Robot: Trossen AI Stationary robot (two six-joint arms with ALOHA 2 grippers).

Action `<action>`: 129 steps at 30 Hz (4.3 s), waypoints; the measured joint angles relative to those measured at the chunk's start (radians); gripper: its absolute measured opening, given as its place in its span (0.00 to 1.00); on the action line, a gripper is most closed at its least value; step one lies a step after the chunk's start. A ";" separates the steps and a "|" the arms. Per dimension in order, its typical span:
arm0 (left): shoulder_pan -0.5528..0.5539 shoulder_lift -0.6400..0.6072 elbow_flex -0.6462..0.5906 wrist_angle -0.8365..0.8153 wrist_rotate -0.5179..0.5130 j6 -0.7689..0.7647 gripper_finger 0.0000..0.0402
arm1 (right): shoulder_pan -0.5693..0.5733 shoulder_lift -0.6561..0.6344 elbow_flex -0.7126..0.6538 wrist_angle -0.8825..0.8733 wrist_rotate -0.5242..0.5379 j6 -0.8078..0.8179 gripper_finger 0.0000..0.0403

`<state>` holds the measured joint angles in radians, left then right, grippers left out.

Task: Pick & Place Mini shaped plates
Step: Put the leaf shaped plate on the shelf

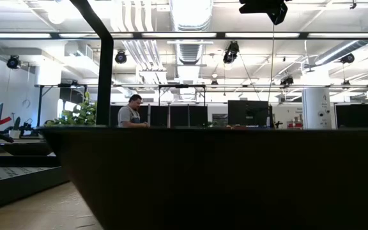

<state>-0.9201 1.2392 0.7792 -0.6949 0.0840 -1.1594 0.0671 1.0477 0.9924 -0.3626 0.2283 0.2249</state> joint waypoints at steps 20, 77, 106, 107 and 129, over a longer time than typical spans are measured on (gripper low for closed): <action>0.287 -0.157 0.000 0.000 -0.490 0.145 0.15 | 0.000 0.000 0.000 -0.025 -0.001 0.000 0.31; 0.570 0.019 -0.127 -0.134 -0.482 -0.106 0.15 | 0.000 0.000 0.000 -0.047 0.001 -0.061 0.31; 0.573 0.136 -0.129 -0.119 -0.473 -0.107 0.15 | 0.000 0.000 0.000 -0.047 0.001 -0.061 0.31; 0.573 0.139 -0.129 -0.117 -0.473 -0.107 0.15 | 0.000 0.000 0.000 -0.047 0.001 -0.061 0.31; 0.578 0.164 -0.128 -0.119 -0.442 -0.121 0.00 | 0.000 0.000 0.000 -0.047 0.001 -0.068 0.30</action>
<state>-0.3424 1.4033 0.6513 -0.8137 -0.3575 -1.2809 0.0673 1.0477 0.9924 -0.4099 0.2291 0.1570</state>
